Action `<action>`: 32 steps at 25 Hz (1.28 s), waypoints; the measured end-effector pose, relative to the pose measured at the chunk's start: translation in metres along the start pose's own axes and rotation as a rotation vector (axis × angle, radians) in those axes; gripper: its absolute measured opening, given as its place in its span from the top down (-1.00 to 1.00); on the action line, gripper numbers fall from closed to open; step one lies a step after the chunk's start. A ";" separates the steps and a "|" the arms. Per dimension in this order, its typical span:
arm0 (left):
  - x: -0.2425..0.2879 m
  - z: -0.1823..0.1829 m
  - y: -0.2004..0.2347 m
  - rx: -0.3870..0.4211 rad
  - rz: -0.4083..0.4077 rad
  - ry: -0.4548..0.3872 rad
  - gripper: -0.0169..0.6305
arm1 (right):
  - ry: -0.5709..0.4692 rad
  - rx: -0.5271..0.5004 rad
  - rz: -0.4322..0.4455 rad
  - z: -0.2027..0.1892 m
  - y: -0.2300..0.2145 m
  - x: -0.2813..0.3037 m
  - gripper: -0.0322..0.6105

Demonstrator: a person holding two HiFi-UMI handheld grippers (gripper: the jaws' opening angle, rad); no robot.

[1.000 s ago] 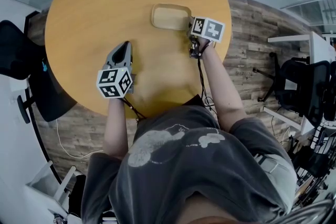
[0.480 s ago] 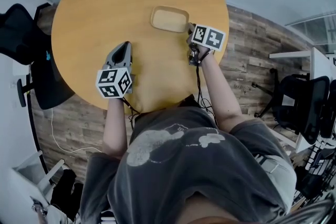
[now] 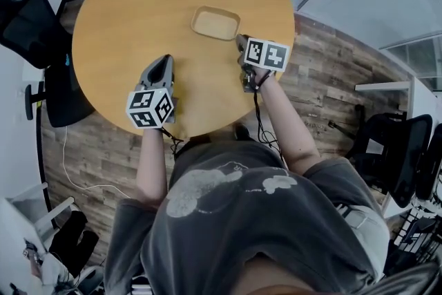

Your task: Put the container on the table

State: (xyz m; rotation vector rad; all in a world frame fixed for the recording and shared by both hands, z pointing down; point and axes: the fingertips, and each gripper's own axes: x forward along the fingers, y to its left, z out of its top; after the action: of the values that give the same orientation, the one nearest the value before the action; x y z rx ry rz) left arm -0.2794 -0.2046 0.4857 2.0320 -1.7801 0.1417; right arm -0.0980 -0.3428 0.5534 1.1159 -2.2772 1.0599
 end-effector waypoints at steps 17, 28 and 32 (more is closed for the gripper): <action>-0.040 -0.015 -0.110 0.013 0.127 -0.069 0.95 | 0.031 -0.122 0.169 -0.012 -0.027 -0.088 0.89; -0.084 -0.061 -0.154 -0.020 0.251 -0.058 0.95 | 0.094 -0.286 0.326 -0.040 -0.011 -0.113 0.90; -0.098 -0.072 -0.160 -0.018 0.264 -0.045 0.95 | 0.097 -0.300 0.346 -0.046 -0.005 -0.115 0.90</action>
State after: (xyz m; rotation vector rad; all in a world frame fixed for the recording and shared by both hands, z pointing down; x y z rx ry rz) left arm -0.1268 -0.0736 0.4755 1.7929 -2.0642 0.1587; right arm -0.0239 -0.2518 0.5141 0.5542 -2.5001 0.8275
